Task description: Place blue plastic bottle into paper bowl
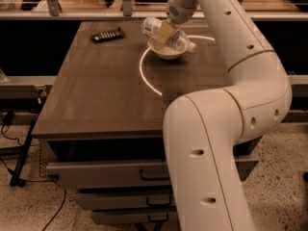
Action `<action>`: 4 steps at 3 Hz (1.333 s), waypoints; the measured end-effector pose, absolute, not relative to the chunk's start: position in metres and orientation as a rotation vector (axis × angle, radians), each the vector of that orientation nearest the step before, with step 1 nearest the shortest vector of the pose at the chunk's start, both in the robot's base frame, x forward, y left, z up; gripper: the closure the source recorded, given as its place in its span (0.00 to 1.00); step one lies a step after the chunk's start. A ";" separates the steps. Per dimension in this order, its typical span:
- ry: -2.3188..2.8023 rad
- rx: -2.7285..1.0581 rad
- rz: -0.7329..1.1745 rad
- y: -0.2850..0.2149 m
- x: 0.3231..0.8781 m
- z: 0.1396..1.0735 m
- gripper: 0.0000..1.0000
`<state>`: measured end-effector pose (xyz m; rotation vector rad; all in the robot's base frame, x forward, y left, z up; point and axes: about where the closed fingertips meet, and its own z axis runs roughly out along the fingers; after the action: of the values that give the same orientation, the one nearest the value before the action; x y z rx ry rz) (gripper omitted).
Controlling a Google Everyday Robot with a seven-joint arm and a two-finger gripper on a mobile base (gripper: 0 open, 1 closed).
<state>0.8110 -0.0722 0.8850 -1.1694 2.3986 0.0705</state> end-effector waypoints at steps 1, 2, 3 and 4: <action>2.403 -1.161 0.066 -0.076 0.812 0.885 0.19; 2.404 -1.156 0.060 -0.078 0.812 0.887 0.00; 2.401 -1.159 0.057 -0.077 0.812 0.889 0.00; 2.392 -1.161 0.060 -0.076 0.811 0.893 0.00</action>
Offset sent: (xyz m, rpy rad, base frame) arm 0.0132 -0.0178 0.0229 -0.0119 0.0053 -0.0184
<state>0.8115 -0.0757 0.8929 -1.1611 2.3923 0.0599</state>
